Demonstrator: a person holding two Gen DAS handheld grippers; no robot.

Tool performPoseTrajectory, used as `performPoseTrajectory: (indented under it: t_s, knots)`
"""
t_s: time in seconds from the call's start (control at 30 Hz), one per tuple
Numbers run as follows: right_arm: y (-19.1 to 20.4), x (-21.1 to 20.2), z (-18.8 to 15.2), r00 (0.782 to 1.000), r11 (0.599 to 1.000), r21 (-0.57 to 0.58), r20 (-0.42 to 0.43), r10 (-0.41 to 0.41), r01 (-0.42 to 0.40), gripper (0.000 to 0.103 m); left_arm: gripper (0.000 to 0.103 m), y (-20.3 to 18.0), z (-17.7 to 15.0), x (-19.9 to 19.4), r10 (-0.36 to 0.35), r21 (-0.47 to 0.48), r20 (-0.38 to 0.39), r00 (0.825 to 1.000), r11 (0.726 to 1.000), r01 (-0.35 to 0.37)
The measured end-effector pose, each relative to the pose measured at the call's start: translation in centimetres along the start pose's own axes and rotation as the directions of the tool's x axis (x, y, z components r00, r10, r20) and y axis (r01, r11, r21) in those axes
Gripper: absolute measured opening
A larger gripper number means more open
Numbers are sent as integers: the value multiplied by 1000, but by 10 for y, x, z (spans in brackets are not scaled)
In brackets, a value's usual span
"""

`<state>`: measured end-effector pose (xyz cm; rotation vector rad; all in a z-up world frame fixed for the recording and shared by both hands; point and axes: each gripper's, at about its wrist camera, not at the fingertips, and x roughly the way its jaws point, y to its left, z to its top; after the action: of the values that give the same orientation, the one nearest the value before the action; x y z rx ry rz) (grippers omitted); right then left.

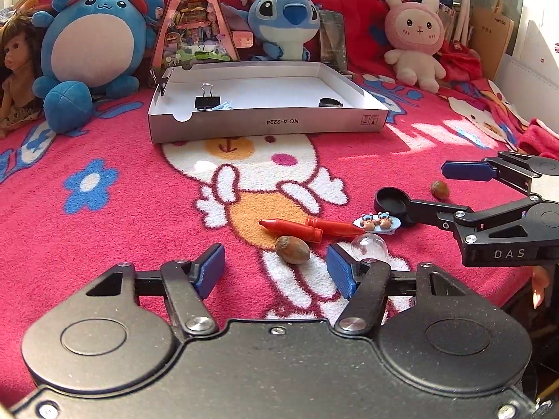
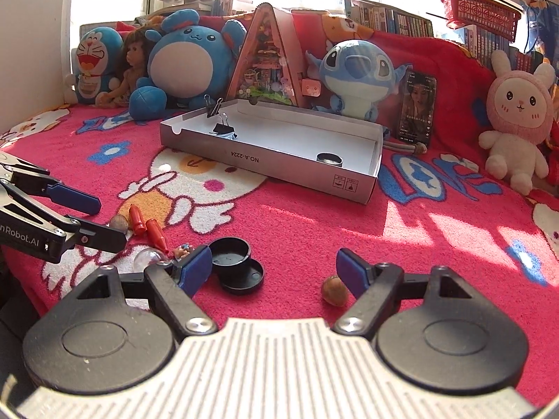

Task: Organize rigid objects
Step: 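Move both open tools back toward the remaining objects, then grasp the walnut with the left tool while the right tool grasps a black cup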

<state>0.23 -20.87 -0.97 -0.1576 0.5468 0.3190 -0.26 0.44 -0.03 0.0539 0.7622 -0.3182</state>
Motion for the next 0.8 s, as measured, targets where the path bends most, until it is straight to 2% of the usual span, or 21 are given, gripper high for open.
performPoseTrajectory:
  t_s: [0.07, 0.2, 0.47, 0.8]
  knots:
    - [4, 0, -1, 1000, 1000, -23, 2, -15, 15, 87, 52, -1, -1, 0, 0, 7, 4, 1000, 1000, 0]
    - [10, 1, -3, 1000, 998, -61, 1, -25, 25, 86, 48, -4, -1, 1, -2, 25, 9, 1000, 1000, 2]
    - [14, 3, -4, 1000, 996, -79, -2, -31, 31, 81, 32, -8, 0, 3, 2, 56, 18, 1000, 998, -3]
    - [17, 6, -4, 1000, 997, -76, -5, -18, 17, 79, 25, -11, -1, 3, -1, 69, 24, 1000, 998, 0]
